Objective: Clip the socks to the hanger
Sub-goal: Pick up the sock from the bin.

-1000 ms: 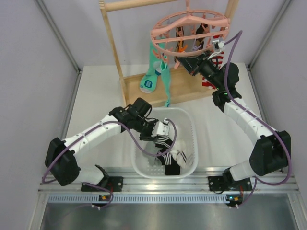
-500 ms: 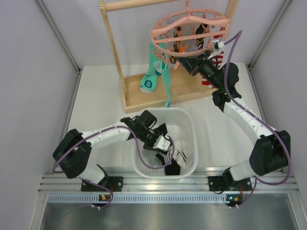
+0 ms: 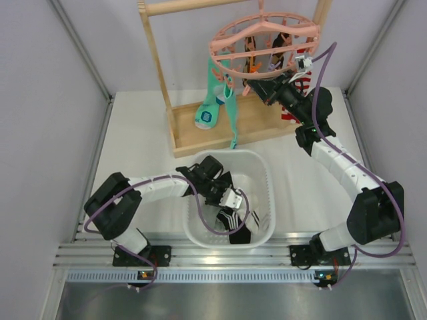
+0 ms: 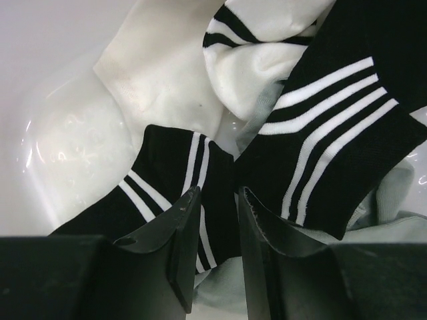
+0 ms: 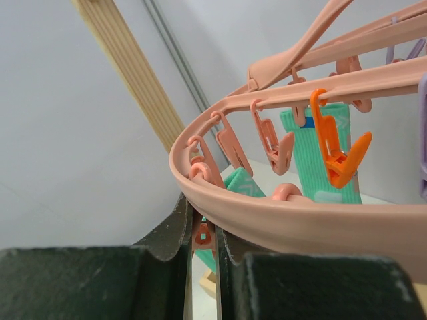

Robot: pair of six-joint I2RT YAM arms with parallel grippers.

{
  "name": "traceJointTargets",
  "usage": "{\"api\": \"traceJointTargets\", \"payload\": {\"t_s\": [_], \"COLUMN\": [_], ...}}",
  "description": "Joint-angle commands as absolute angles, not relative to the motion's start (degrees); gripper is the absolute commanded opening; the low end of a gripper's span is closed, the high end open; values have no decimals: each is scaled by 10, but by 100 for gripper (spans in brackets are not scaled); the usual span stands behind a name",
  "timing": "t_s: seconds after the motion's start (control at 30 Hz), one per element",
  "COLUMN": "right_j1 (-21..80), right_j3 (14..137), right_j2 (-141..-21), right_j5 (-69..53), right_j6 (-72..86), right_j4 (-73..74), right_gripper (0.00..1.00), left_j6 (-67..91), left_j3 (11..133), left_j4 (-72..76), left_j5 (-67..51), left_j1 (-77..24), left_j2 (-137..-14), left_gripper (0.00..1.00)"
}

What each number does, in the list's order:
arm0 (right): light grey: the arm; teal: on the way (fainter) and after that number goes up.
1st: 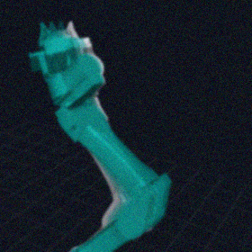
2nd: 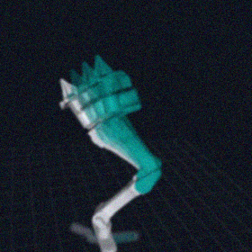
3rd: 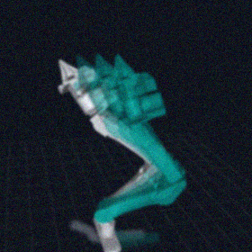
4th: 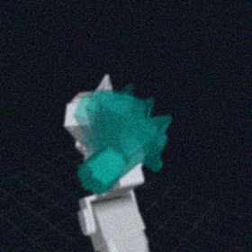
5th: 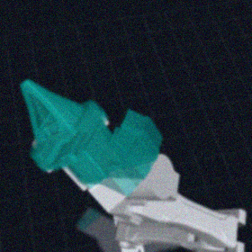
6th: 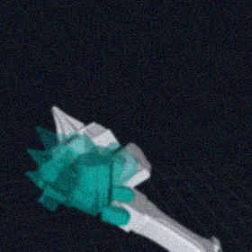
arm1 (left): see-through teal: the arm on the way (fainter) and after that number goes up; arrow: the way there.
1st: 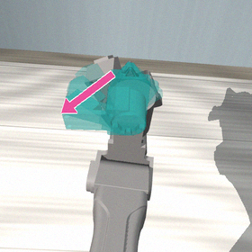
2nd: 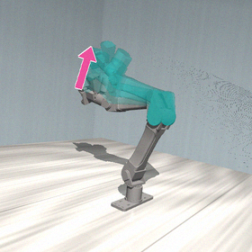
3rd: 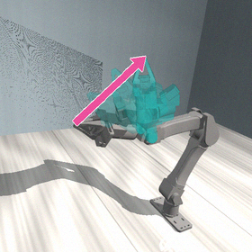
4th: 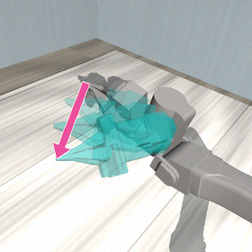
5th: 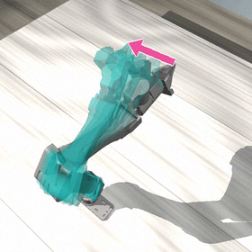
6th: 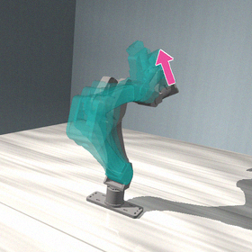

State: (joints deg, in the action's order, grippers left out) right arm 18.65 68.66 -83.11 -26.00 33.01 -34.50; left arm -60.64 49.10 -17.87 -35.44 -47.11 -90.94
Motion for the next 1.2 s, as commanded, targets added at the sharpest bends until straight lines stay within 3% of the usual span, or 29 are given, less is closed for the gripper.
{"api": "traceJointTargets", "payload": {"t_s": [0.0,0.37,0.83,1.17], "right_j1": [178,177,175,169], "right_j3": [693,694,702,722], "right_j2": [-833,-832,-834,-836], "right_j5": [-259,-260,-265,-282], "right_j6": [319,315,320,337], "right_j4": [-356,-354,-366,-376], "right_gripper": [0,0,0,0], "left_j6": [-623,-608,-441,-291], "left_j3": [486,506,630,848], "left_j4": [-151,-167,-273,-295], "left_j5": [-352,-366,-356,-388], "left_j1": [-474,-473,-466,-418], "left_j2": [-920,-920,-772,-848], "left_gripper": [34,1,0,0]}}
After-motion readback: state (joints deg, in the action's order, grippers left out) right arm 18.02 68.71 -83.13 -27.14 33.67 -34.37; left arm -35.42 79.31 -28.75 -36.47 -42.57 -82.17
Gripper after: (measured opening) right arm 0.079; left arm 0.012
